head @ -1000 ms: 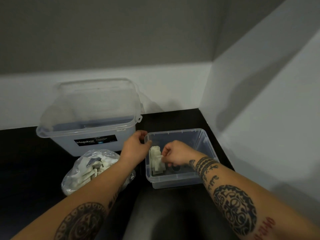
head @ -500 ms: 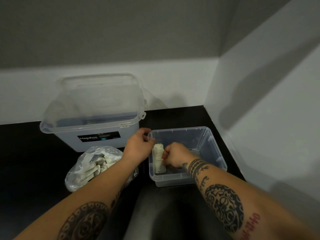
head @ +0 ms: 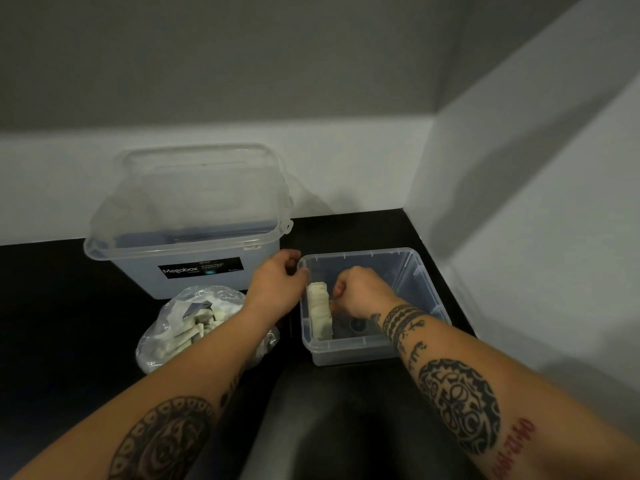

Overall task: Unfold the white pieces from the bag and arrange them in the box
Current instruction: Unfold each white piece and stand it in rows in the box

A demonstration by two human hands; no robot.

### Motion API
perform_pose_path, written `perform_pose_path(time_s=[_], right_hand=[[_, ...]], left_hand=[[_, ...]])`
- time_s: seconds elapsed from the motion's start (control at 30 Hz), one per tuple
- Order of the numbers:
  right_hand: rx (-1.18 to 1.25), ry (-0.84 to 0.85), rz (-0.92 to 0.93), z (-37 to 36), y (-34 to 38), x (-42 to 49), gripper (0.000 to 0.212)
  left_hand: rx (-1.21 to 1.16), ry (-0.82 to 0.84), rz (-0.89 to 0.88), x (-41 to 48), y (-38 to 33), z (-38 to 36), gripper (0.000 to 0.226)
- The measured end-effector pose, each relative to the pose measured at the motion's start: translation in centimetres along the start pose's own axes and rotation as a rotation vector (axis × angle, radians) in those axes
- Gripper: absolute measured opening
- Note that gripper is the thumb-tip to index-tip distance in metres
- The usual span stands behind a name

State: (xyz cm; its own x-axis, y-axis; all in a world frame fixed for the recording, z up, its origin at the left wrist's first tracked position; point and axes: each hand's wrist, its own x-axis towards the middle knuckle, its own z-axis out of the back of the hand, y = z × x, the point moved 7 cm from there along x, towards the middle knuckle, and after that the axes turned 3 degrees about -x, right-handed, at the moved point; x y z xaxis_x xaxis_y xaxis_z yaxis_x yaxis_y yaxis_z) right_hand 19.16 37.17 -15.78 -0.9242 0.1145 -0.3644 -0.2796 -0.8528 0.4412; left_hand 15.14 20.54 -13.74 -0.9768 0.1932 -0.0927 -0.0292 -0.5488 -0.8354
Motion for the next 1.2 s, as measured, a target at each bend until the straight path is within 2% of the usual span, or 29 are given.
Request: perform_pose_path(time_s=[0.2,0.33,0.47,0.6,0.7,0.8,0.9,0.97,1.2], right_hand=[[0.033,-0.165,0.049,4.5,3.5,-1.5,0.009],[0.101,-0.296,0.133,6.5,8.5,-2.6,0.012],[0.228,-0.275,0.227,4.9,14.5,-3.6,0.009],[0.228,-0.176,0.257,0.7,18.4,-3.4,0.011],[0.22,-0.084,0.224,-3.2,19.7,-2.9,0.015],[0.23,0.019,0.128,-7.3,19.5,-2.3,0.012],[0.276,0.023,0.028,-10.6,18.7,-1.6,0.006],[0.259,0.015,-0.033,-12.2,18.4,-1.1,0.017],[0.211,-0.069,-0.247,-16.3,18.6,1.2,0.03]], left_hand=[[-0.127,-0.02,-0.061,-0.8,-0.9,3.4,0.017],[-0.297,-0.052,-0.059,-1.2,0.2,6.9,0.017],[-0.319,-0.134,-0.015,-2.0,3.6,11.3,0.017],[-0.241,-0.162,0.083,-2.4,7.9,14.8,0.014],[-0.117,-0.12,0.131,-2.7,10.5,16.1,0.014],[0.067,-0.09,0.096,-3.0,12.2,16.7,0.019],[0.183,-0.023,0.013,-3.3,13.4,16.7,0.031],[0.269,0.006,-0.024,-3.4,14.4,16.6,0.043],[0.128,0.049,0.108,-3.4,17.5,16.6,0.047]])
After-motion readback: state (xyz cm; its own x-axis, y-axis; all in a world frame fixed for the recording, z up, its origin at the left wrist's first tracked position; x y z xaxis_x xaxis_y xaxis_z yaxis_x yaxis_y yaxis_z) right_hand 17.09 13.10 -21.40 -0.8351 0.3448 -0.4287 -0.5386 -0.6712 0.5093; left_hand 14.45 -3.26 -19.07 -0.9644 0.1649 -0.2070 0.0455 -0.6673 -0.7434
